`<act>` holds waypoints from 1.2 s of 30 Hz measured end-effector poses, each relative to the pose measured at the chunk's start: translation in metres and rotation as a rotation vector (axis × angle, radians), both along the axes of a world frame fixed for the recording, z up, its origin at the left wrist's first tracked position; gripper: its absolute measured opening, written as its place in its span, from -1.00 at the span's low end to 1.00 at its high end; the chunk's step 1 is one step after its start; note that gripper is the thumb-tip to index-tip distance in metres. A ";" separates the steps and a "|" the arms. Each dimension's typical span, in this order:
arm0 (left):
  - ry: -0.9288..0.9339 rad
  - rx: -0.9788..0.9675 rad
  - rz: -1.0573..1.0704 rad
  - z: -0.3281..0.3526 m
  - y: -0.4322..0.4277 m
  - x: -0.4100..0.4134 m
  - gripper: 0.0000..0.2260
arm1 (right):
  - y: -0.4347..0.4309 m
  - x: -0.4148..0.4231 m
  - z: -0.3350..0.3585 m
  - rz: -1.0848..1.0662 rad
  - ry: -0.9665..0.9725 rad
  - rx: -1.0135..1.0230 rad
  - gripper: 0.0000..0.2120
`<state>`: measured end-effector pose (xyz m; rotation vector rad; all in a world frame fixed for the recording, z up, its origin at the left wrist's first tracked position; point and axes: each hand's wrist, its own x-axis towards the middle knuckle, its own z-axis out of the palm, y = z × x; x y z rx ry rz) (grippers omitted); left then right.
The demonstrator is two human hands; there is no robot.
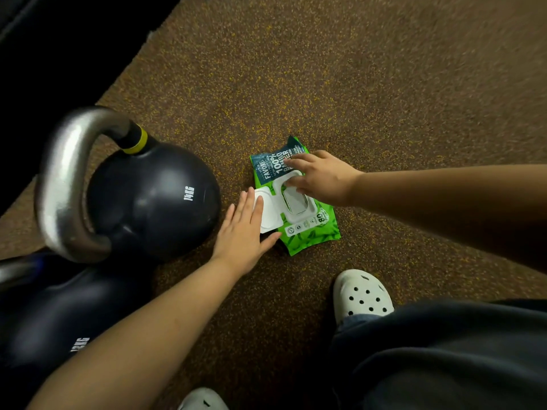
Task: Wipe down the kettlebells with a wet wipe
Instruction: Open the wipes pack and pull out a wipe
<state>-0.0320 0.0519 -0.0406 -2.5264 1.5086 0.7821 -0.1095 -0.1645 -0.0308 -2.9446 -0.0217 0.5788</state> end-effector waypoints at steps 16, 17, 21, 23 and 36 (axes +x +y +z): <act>0.194 -0.074 -0.033 0.001 -0.028 -0.012 -0.47 | 0.003 -0.033 0.008 -0.037 -0.138 0.355 -0.88; 0.183 -0.064 -0.036 -0.002 -0.028 -0.016 -0.45 | 0.006 -0.037 0.009 -0.077 -0.120 0.382 -0.85; 0.139 -0.058 -0.027 -0.007 -0.025 -0.023 -0.42 | 0.014 -0.043 0.011 -0.308 -0.102 0.484 -0.81; 0.129 -0.051 -0.037 -0.007 -0.023 -0.025 -0.41 | 0.012 -0.037 0.007 -0.400 -0.137 0.467 -0.85; 0.107 0.000 -0.100 -0.006 -0.016 -0.034 -0.42 | 0.019 0.003 -0.008 -0.359 -0.005 0.205 -0.77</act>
